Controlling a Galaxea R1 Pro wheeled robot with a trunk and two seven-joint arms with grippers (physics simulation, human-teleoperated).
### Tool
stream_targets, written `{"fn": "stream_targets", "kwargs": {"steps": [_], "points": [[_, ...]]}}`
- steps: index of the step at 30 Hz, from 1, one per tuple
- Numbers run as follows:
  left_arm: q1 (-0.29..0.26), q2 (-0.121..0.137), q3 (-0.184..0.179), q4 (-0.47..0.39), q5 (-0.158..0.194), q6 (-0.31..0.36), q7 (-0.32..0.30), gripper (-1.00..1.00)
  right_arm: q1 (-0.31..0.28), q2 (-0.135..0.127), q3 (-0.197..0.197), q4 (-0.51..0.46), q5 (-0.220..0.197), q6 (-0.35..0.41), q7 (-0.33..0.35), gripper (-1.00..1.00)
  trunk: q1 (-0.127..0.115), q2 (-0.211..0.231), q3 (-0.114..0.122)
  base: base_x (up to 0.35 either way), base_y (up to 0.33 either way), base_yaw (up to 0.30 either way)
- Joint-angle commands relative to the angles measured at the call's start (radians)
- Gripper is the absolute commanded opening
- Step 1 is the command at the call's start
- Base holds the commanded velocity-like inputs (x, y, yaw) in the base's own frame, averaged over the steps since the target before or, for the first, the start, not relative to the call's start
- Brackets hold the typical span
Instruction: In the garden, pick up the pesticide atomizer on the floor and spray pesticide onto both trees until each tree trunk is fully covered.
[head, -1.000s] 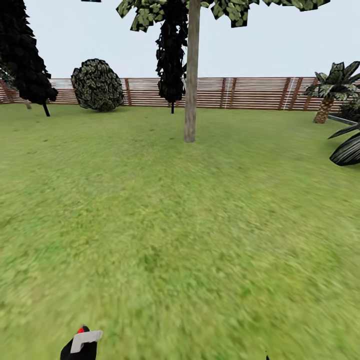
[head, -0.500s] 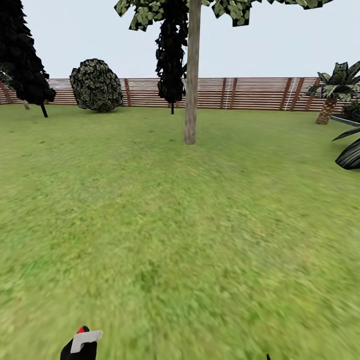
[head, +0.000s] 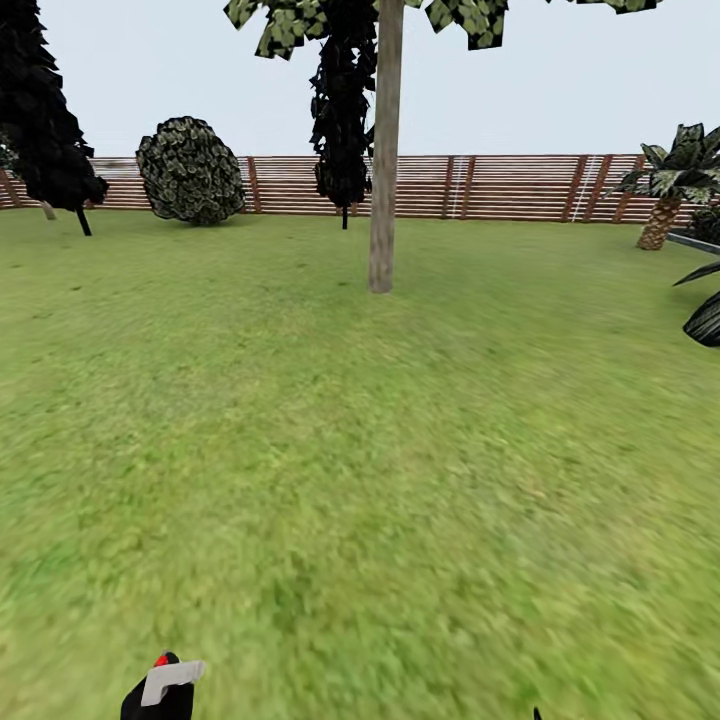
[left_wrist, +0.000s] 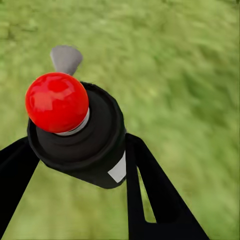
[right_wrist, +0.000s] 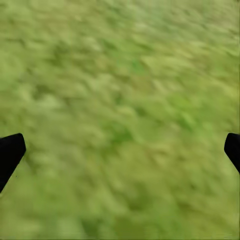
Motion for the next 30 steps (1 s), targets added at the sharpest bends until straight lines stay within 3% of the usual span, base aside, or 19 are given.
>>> {"fn": "stream_targets", "kwargs": {"steps": [1,30], "points": [[-0.001,0.000,0.004,0.001,-0.007,-0.004,0.001,-1.00,-0.001,0.001,-0.005,0.001,0.010,-0.003,0.000,1.00,0.000,0.000,-0.001,0.338,0.000,0.000],[-0.001,0.000,0.004,0.000,-0.007,-0.004,0.001,-1.00,-0.001,0.000,-0.003,0.001,0.010,-0.003,0.001,1.00,0.000,0.000,-0.001,0.338,0.000,0.000]]}}
